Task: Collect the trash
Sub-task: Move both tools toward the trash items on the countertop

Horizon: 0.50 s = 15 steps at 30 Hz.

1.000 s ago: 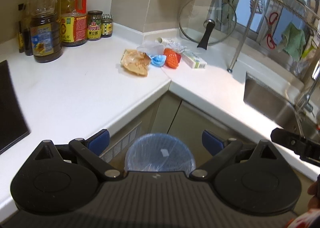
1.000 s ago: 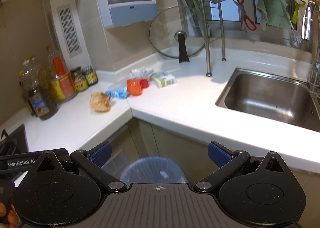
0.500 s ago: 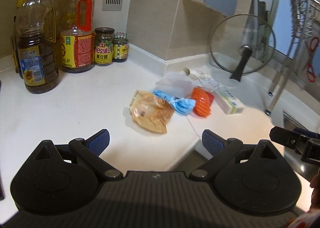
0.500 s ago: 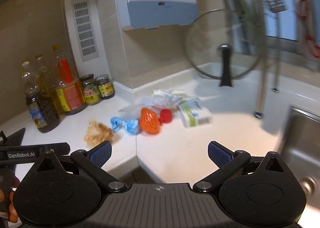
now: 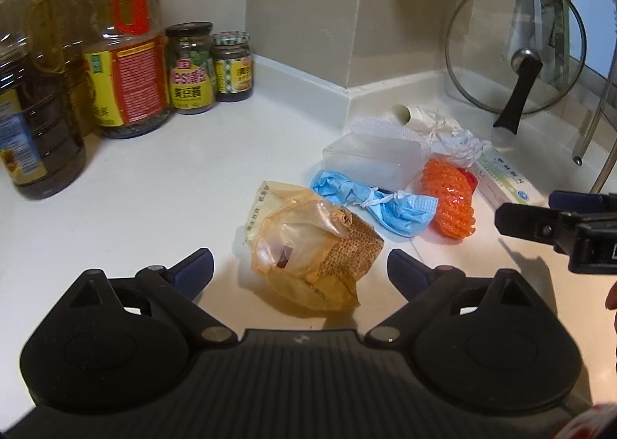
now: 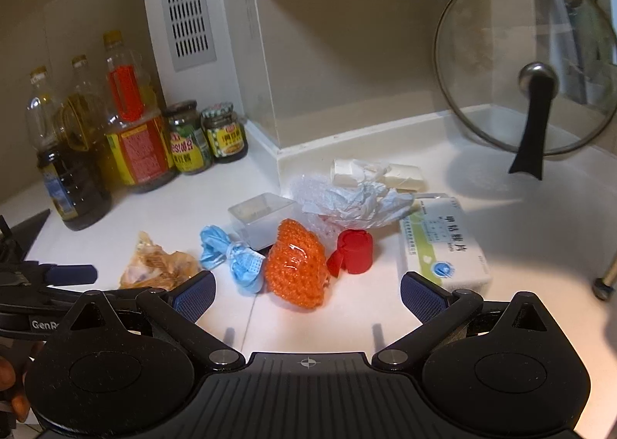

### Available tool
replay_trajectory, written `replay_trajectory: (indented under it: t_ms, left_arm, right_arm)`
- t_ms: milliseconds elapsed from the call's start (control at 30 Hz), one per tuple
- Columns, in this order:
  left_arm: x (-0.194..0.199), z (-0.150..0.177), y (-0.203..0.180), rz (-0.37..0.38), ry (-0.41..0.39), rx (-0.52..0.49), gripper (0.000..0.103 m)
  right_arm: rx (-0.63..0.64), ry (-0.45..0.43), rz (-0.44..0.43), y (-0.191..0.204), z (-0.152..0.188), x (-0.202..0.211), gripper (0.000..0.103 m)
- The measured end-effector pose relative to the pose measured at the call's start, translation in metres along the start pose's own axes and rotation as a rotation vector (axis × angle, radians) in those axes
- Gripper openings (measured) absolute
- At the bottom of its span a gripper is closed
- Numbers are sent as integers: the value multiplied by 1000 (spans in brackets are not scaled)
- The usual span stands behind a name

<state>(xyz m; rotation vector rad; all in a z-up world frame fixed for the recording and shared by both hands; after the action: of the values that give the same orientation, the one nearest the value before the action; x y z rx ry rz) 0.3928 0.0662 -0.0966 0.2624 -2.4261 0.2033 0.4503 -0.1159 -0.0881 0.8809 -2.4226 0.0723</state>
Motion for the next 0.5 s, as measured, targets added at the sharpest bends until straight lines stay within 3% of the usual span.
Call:
replay_trajectory:
  t_ms: [33,133,300,333,500]
  left_arm:
    - [-4,-1,0,3,2,-17,90]
    - [-13,-3,1,18,9,-32,87]
    - [-21,-4,3,42,19,-53,75]
    - [-22,-3,4,47,23,-53,67]
    - [-22,-3,5,55,28,-58,57]
  right_arm:
    - [7,4,-2,1,0,-4,102]
    - [43,20,-20,6,-1,-14,86]
    - [60,35,-24,10,-2,-28,80]
    - [62,38,-24,10,-2,-30,79]
    - [79,45,-33,13,-3,-40,71]
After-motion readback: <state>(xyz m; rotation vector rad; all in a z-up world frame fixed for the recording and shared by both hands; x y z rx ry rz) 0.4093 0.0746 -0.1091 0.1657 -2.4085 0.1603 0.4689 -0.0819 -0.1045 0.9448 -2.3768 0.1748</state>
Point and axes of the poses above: each gripper's, at about its wrist camera, not at the fingertips, and x roughly against the way its jaws point, y to its left, z to its underside, the point moved 6 cm from there along -x, roughly the way its jaws point, and after that the axes turned 2 degrees about x, right-handed, at the moved point
